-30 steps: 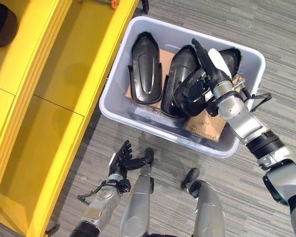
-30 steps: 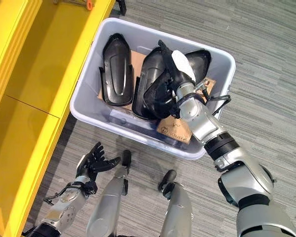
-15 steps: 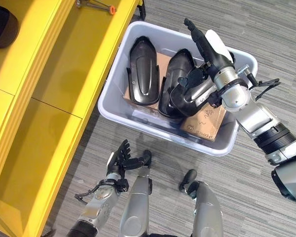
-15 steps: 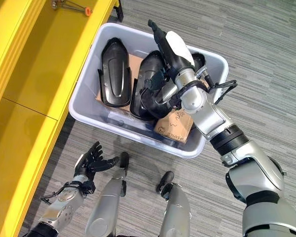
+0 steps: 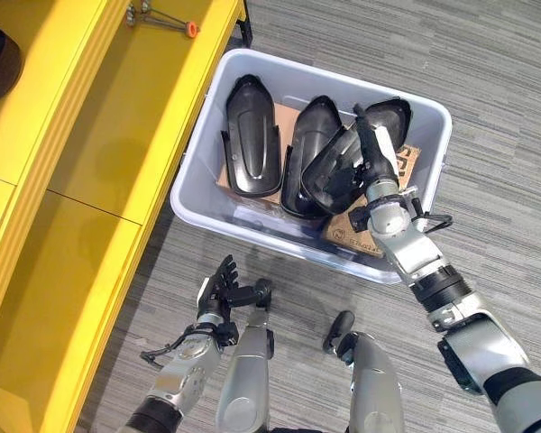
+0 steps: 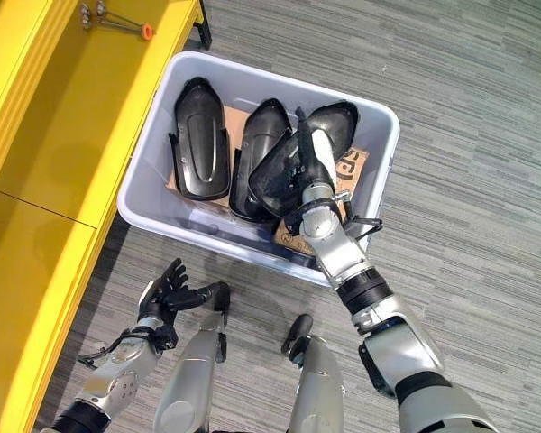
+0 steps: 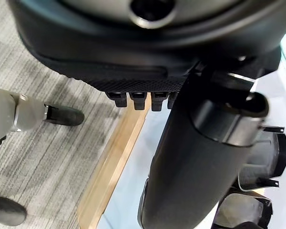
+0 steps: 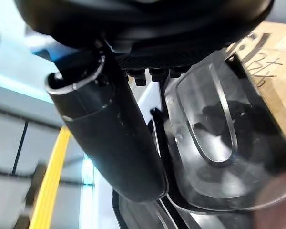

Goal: Move parts from the plastic box to the shelf.

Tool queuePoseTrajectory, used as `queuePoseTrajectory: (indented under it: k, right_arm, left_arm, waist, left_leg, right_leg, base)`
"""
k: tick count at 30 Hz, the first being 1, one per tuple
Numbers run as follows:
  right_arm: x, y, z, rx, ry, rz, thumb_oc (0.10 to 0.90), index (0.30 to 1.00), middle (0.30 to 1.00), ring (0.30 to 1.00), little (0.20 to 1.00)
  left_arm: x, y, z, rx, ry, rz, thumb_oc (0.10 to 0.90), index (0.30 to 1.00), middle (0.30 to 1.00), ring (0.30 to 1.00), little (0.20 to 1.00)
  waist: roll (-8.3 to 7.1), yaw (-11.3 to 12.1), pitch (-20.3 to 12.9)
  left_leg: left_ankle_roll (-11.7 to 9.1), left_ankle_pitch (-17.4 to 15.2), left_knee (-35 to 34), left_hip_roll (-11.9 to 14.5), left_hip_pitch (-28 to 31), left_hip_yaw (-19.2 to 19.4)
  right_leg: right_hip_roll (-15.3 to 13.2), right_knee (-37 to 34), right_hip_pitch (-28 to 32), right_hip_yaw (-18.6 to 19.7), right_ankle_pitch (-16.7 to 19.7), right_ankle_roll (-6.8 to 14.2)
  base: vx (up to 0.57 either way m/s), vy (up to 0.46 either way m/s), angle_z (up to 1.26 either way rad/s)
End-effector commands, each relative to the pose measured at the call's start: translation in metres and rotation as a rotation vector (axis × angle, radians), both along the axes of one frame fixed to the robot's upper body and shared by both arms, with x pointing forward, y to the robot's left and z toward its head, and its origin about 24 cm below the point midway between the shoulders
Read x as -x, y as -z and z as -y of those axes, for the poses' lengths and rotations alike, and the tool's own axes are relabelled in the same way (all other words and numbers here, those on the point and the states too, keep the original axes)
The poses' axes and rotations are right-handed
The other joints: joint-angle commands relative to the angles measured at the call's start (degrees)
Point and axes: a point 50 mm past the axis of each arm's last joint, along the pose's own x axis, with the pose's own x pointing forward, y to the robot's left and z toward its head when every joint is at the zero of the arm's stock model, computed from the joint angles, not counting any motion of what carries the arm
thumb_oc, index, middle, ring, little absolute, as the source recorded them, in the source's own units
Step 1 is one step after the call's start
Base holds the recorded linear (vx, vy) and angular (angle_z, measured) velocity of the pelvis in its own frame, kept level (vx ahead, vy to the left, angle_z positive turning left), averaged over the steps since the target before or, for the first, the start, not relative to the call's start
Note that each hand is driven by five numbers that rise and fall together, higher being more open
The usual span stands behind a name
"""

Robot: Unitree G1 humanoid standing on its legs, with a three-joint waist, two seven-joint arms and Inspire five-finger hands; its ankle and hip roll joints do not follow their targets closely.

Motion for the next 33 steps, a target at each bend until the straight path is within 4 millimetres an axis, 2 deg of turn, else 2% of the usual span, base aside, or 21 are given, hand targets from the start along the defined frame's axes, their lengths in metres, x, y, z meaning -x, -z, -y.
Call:
queuePoseTrajectory:
  k: [1, 17, 33]
  right_arm:
    - [0.003, -0.07, -0.011, 0.02, 0.006, 0.279, 0.9, 1.0, 1.0, 1.0, 1.0]
    - [0.003, -0.067, -0.024, -0.012, 0.021, 0.276, 0.9, 1.0, 1.0, 1.0, 1.0]
    - [0.016, -0.055, -0.032, 0.003, -0.067, 0.275, 0.9, 1.0, 1.0, 1.0, 1.0]
  left_arm:
    - [-0.003, -0.021, 0.002, 0.024, -0.023, 0.111, 0.9, 1.0, 1.0, 1.0, 1.0]
    - [-0.004, -0.021, 0.005, 0.019, -0.032, 0.116, 0.9, 1.0, 1.0, 1.0, 1.0]
    - [-0.004, -0.017, 0.008, 0.021, -0.054, 0.096, 0.9, 1.0, 1.0, 1.0, 1.0]
  waist:
    - [-1.87, 0.45, -0.08]
    - [-1.68, 0.59, -0.08]
    - [-2.72, -0.42, -0.08]
  left_leg:
    - [0.78, -9.65, 5.69, -0.07, 2.31, 0.08]
    - [1.05, -9.66, 5.9, -0.62, 1.2, 0.13]
    - [1.18, -10.16, 6.62, -0.41, 1.16, 0.51]
  right_leg:
    - [0.09, -14.76, 8.74, 3.6, 4.82, 5.46]
    - [-0.24, -14.95, 7.88, 3.79, 5.44, 5.54]
    - [-0.33, -14.06, 7.48, 4.19, 5.34, 5.62]
  base:
    - [0.0, 0.0, 0.0]
    - [0.0, 0.0, 0.0]
    - [0.0, 0.0, 0.0]
